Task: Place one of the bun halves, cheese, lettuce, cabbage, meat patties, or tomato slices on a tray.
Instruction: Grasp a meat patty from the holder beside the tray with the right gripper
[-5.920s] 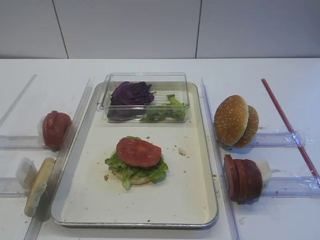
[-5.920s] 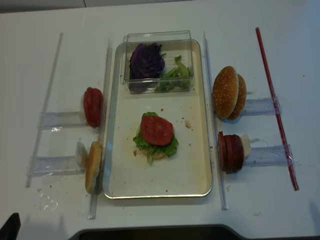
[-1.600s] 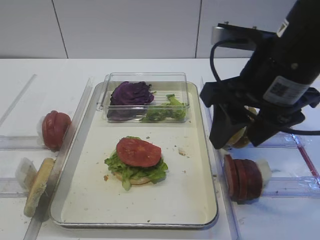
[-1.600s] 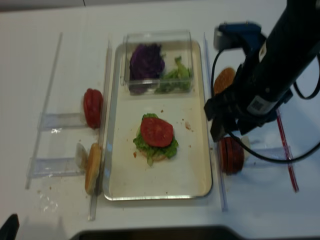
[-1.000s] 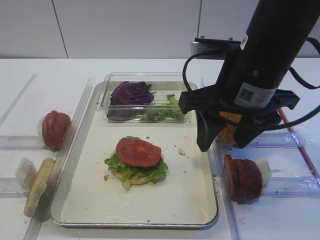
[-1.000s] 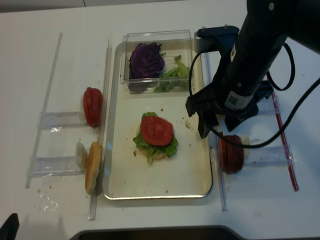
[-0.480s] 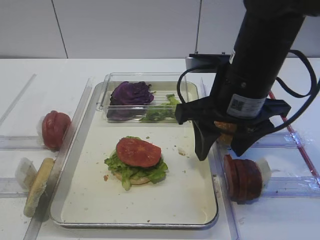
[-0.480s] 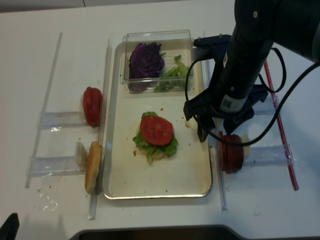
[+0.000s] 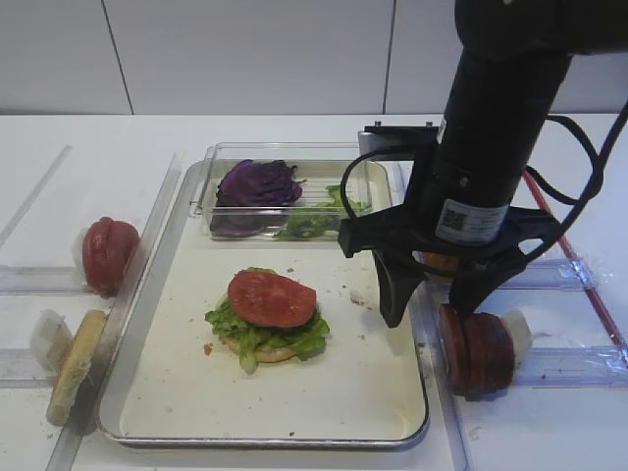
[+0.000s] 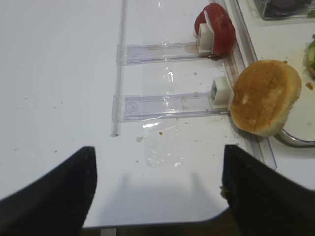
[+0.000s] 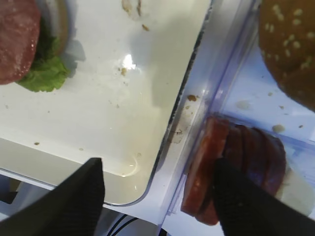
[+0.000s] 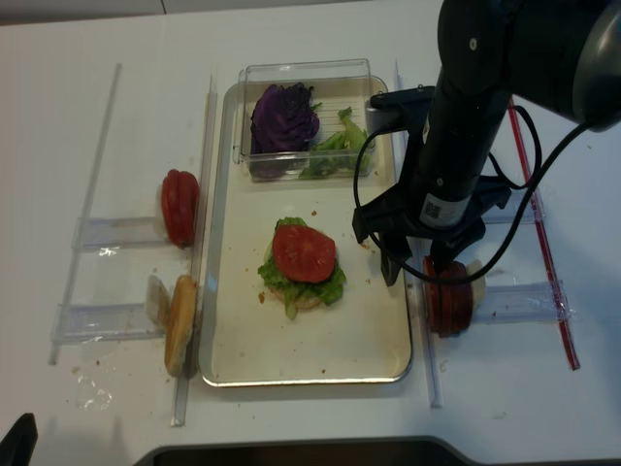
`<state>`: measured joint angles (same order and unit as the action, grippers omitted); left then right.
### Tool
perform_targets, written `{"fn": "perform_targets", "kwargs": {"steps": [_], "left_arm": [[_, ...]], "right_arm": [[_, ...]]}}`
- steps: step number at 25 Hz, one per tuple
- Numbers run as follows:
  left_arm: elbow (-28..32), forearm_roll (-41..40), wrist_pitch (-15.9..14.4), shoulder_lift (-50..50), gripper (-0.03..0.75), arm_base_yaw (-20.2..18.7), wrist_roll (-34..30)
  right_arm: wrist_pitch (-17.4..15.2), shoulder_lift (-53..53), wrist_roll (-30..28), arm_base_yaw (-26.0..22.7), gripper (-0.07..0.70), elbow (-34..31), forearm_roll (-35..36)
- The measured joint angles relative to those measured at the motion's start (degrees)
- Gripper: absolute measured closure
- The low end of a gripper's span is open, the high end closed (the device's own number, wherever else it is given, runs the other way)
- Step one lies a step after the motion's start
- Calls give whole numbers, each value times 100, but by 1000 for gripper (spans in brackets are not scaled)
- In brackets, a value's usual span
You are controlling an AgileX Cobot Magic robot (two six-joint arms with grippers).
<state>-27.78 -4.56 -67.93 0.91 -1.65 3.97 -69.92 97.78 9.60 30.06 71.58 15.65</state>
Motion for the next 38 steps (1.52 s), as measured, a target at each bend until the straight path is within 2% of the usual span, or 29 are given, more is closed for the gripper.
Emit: {"fn": "perform_targets", "kwargs": {"steps": [7,12,19,38], "left_arm": [[0,0,0,0,226,0,0],[0,0,0,0,226,0,0],[0,0,0,0,226,0,0],[0,0,0,0,226,0,0]], "right_arm": [[0,0,90,0,141,13,0],[0,0,387,0,145,15,0],[0,0,729,0,220,15,0],[14,238,1160,0,227,25,-23]]}}
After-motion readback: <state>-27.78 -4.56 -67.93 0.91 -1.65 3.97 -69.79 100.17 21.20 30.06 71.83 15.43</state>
